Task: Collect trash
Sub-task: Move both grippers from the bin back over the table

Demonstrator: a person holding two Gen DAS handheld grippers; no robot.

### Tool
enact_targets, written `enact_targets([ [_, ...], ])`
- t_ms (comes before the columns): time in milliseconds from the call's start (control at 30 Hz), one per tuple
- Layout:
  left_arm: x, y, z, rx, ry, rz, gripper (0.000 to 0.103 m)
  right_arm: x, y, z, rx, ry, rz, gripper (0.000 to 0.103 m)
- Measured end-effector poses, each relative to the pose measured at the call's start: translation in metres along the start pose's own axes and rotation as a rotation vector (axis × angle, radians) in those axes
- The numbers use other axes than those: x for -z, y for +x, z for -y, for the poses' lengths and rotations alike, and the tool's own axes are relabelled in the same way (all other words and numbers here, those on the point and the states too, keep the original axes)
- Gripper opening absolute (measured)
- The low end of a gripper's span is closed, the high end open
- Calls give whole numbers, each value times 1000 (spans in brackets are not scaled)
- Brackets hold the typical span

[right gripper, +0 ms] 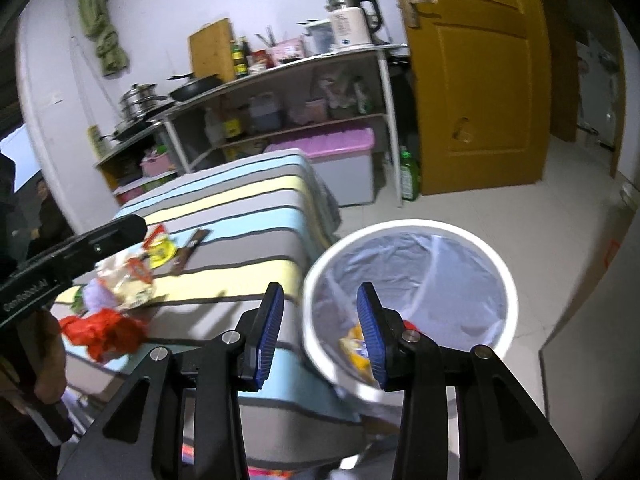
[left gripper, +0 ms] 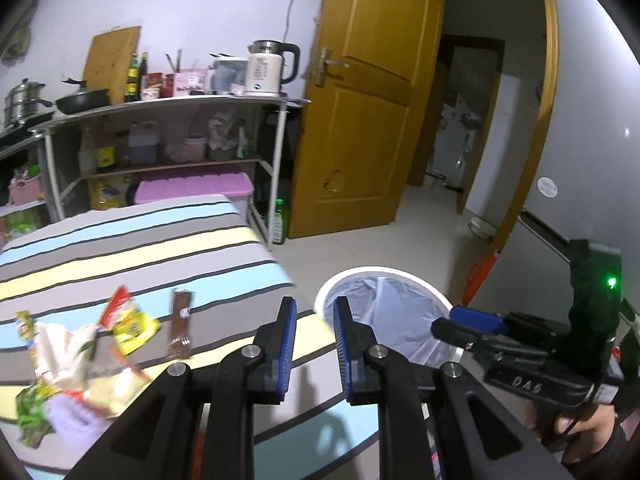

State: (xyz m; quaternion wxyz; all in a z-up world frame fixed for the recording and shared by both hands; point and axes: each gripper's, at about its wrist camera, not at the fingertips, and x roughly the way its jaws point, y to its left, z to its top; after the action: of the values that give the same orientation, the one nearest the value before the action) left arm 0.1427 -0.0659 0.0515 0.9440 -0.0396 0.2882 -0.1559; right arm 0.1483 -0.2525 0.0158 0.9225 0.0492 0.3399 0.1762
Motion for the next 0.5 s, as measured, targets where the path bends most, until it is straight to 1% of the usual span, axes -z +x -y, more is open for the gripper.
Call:
enact_targets([
  [233,16,-44,-24,-87,5,40,20,1,-17,-34,-54,-61,25,40],
  [500,34,-83,-54,-165,-42,70,20,14,-22,-75,-126,-146,12,40],
])
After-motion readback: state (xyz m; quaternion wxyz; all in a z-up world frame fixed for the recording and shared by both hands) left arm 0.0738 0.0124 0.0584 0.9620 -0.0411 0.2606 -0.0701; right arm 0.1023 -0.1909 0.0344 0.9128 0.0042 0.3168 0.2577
